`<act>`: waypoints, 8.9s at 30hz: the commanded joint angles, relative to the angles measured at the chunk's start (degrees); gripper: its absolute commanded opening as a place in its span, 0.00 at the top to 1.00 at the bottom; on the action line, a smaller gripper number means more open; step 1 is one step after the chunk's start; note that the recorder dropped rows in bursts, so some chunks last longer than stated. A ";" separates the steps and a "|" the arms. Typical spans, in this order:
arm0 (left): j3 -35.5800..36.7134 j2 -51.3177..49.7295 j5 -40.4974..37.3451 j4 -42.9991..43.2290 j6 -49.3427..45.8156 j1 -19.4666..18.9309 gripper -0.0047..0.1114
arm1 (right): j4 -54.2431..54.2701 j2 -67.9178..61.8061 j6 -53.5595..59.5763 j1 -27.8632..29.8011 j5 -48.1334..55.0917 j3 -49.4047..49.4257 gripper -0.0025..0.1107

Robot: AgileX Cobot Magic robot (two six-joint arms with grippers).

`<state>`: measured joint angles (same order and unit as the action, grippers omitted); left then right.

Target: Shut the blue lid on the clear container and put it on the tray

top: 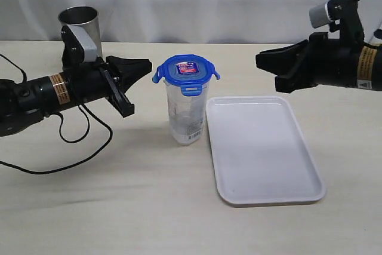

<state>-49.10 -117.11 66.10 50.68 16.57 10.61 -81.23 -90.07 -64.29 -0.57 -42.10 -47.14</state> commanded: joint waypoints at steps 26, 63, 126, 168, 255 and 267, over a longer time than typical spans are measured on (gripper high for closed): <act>-5.72 -0.22 -4.45 5.76 4.41 0.11 0.96 | -7.72 -17.47 6.07 -1.69 -27.57 -10.18 0.94; -5.72 0.00 -2.79 15.99 8.89 0.00 0.96 | -3.24 -18.16 6.50 -3.58 -13.93 -10.85 0.94; -4.22 2.78 -0.78 13.60 12.30 -4.51 0.96 | -6.10 -9.25 1.99 -0.11 -15.70 -10.85 0.94; -4.22 2.78 -5.03 15.88 12.93 -4.51 0.96 | -18.71 -10.20 -29.38 -23.99 21.12 -16.08 0.94; -9.39 -16.05 2.46 4.61 -2.80 8.07 0.96 | 22.37 -5.81 14.53 -40.31 85.57 -30.75 0.69; -9.39 -16.05 3.13 8.40 -0.51 7.29 0.96 | 82.44 -9.06 57.06 -38.41 84.05 -40.45 0.60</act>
<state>-58.42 -133.21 69.81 57.96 15.09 18.03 1.52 -97.73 -5.16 -36.65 40.44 -87.35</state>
